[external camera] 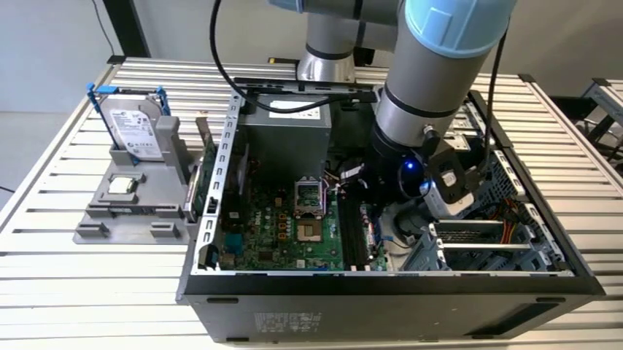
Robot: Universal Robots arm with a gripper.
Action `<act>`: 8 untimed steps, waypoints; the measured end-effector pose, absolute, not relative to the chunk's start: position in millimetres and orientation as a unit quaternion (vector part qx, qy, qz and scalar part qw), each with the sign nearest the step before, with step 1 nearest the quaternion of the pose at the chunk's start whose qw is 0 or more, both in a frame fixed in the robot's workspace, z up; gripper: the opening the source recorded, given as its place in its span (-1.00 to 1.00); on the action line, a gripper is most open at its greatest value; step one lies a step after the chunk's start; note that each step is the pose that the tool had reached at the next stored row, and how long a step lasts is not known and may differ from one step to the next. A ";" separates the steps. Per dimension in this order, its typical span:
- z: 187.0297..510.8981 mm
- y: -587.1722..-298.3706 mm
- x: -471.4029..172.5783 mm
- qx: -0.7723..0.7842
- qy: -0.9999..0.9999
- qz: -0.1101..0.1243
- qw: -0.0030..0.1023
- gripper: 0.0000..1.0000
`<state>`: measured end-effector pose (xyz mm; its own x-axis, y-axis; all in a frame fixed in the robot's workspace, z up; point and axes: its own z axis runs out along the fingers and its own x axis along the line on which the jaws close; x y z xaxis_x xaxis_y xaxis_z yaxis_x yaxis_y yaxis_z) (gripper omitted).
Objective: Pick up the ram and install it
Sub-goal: 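Insert the ram into the slot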
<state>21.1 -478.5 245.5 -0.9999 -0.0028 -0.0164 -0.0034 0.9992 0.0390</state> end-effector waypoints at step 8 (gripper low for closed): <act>241.6 -481.5 14.4 0.007 1.000 0.020 0.008 -1.00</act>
<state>14.4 -481.5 241.6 -0.9998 0.0136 -0.0167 0.0129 0.9991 0.0392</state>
